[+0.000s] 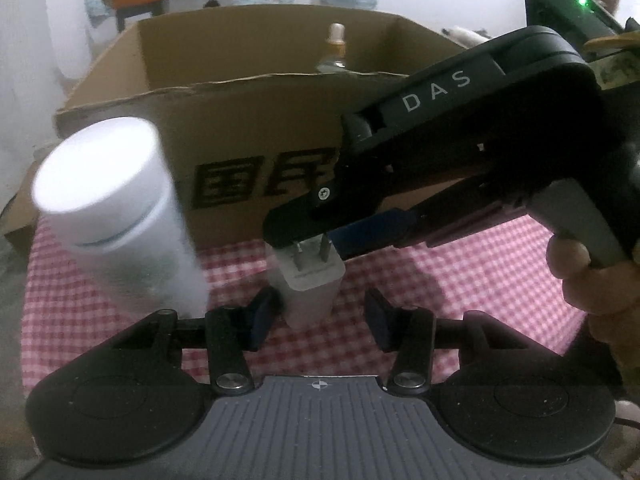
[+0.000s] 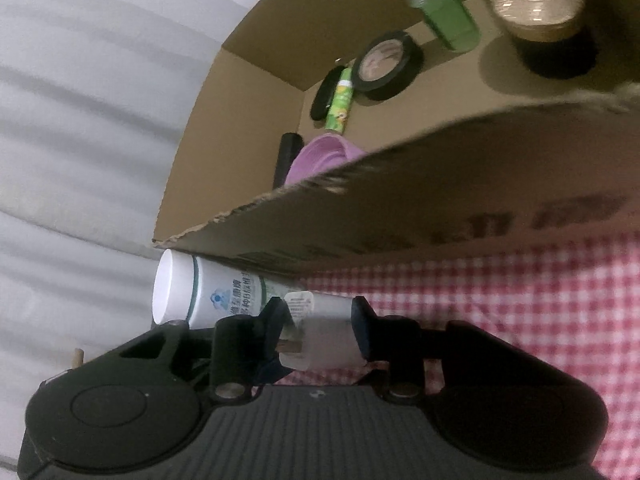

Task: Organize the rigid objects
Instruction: 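Reach the right tool to the white plug charger and grasp it, then lift the white charger with the right tool and lower it into the box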

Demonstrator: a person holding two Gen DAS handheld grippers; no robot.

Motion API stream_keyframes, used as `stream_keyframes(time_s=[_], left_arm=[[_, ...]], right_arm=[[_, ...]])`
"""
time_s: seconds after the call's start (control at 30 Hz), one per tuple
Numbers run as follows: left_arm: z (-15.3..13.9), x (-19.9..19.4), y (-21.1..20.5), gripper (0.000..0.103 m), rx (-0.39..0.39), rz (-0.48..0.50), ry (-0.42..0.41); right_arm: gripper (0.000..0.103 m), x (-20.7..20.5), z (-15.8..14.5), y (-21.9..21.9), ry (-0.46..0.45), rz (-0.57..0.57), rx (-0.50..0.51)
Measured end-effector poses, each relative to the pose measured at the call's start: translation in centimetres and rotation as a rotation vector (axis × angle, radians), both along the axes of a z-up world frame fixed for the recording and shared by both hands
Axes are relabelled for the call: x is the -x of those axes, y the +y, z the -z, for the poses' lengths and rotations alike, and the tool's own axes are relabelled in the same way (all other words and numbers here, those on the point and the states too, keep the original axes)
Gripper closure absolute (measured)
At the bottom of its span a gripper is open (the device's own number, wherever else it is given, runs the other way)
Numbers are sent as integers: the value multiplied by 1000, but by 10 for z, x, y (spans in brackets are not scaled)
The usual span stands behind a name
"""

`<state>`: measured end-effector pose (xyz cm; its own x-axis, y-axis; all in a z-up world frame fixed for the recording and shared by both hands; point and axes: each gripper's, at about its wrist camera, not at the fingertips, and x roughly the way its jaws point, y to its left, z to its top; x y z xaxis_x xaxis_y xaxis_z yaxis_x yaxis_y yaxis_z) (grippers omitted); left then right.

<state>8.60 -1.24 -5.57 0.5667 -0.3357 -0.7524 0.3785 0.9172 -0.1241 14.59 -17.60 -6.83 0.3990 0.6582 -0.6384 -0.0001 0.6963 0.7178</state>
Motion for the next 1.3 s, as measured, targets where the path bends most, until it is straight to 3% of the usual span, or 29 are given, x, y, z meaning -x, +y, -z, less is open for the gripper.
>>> stream_keyframes(time_s=[0.37,0.73,0.87,1.3], left_arm=[[-1,11,-24,55,36,121,16],[2,3,-40,56,-20,123,-6],[1,-2,-40,68,-29,115,-12],[2,-12,-47,68,-48,150,3]], right_arm=[[63,40,-3,-40,16,101,-15],[60,36,2,-58,16,122,-48],[59,35,2,-57,14,129,-48],[59,39,-2,-62,18,158,-41]])
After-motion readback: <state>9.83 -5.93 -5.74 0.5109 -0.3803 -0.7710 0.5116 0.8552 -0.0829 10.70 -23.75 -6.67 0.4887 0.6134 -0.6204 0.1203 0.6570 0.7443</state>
